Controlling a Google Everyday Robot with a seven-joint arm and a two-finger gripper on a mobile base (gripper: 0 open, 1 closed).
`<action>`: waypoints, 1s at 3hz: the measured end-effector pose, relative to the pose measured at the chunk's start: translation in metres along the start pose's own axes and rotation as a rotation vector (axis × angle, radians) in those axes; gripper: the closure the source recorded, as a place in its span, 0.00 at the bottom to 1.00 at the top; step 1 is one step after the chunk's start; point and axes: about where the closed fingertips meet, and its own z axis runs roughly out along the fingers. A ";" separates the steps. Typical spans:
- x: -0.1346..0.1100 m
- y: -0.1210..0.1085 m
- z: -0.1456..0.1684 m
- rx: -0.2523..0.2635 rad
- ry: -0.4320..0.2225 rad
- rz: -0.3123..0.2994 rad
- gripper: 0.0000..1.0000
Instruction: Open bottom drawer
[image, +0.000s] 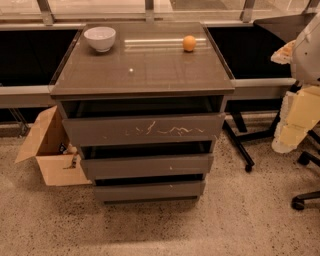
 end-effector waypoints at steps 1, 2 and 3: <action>0.000 0.000 0.000 0.000 0.000 0.000 0.00; -0.009 0.003 0.014 -0.019 -0.041 -0.019 0.00; -0.022 0.011 0.036 -0.059 -0.141 -0.056 0.00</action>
Offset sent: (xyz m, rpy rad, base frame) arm 0.0085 0.0267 -0.0364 0.0933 0.0305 0.0837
